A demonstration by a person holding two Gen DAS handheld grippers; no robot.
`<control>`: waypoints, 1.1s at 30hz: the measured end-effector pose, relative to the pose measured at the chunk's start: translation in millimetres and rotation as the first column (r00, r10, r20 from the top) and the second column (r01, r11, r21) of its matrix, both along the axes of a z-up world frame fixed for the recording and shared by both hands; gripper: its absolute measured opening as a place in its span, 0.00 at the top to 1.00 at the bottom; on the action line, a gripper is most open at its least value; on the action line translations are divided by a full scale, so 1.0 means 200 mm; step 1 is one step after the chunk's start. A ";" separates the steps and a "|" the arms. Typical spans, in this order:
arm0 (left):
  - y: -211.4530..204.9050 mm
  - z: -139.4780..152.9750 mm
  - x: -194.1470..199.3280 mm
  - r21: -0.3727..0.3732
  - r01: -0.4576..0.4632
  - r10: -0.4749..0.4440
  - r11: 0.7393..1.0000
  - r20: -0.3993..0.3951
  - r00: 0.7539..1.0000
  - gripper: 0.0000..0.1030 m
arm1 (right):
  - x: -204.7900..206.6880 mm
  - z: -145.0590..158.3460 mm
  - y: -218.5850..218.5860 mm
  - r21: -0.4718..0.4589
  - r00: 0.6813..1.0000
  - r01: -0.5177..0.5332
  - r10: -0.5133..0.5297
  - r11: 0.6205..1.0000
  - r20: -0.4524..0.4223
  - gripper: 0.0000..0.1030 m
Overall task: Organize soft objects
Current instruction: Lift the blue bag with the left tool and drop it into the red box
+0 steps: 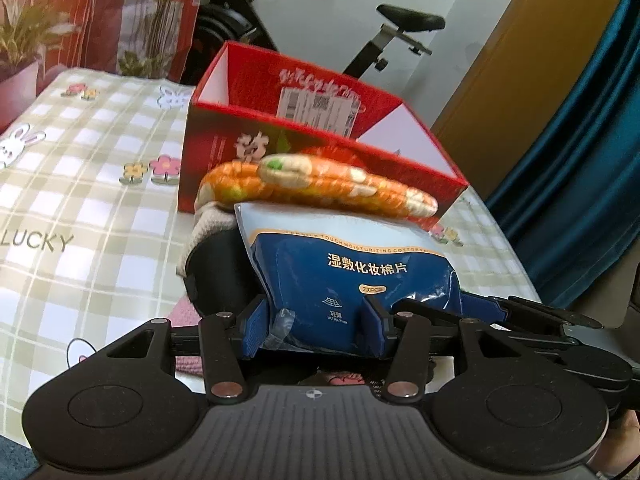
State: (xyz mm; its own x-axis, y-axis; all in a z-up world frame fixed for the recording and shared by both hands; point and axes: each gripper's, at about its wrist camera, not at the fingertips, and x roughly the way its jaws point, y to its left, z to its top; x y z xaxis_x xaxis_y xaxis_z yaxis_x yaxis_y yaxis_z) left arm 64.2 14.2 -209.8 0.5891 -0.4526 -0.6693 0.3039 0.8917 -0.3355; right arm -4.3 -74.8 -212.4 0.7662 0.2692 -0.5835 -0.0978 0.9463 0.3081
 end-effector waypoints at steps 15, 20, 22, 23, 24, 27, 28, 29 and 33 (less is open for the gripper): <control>0.03 0.21 -0.13 -0.046 0.011 -0.003 0.999 0.171 0.985 0.49 | -0.11 0.27 0.04 -0.052 0.986 -0.008 0.016 0.999 0.163 0.48; 0.03 0.26 -0.18 -0.052 0.022 -0.010 0.998 0.233 0.972 0.50 | -0.14 0.34 0.04 -0.072 0.976 -0.008 0.023 0.997 0.217 0.48; 0.03 0.30 -0.19 -0.059 0.027 -0.010 0.998 0.269 0.963 0.49 | -0.15 0.38 0.03 -0.067 0.970 -0.013 0.028 0.998 0.240 0.48; 0.03 0.32 -0.19 -0.063 0.031 -0.012 0.998 0.284 0.959 0.49 | -0.15 0.40 0.02 -0.064 0.967 -0.015 0.031 0.998 0.252 0.48; 0.03 0.34 -0.19 -0.066 0.036 -0.014 0.997 0.298 0.955 0.50 | -0.15 0.42 0.01 -0.064 0.963 -0.019 0.035 0.998 0.266 0.48; 0.02 0.40 -0.17 -0.072 0.051 -0.023 0.996 0.342 0.939 0.50 | -0.12 0.48 -0.02 -0.070 0.954 -0.033 0.052 0.997 0.294 0.49; 0.02 0.41 -0.16 -0.071 0.055 -0.026 0.996 0.356 0.934 0.49 | -0.10 0.50 -0.03 -0.072 0.951 -0.037 0.058 0.997 0.304 0.49; 0.01 0.44 -0.14 -0.070 0.057 -0.027 0.996 0.371 0.928 0.49 | -0.08 0.53 -0.04 -0.074 0.947 -0.042 0.063 0.996 0.315 0.49; -0.03 0.52 -0.03 -0.062 0.053 -0.023 0.997 0.412 0.911 0.49 | 0.05 0.64 -0.08 -0.111 0.925 -0.057 0.095 0.992 0.368 0.49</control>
State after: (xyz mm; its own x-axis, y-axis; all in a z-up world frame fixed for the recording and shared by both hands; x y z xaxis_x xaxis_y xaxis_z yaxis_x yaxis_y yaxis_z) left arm 59.1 9.2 -106.0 0.7862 -0.5175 -0.3378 0.4617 0.8552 -0.2356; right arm 5.3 -90.5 -83.6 0.9124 0.2917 -0.2870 -0.2602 0.9549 0.1432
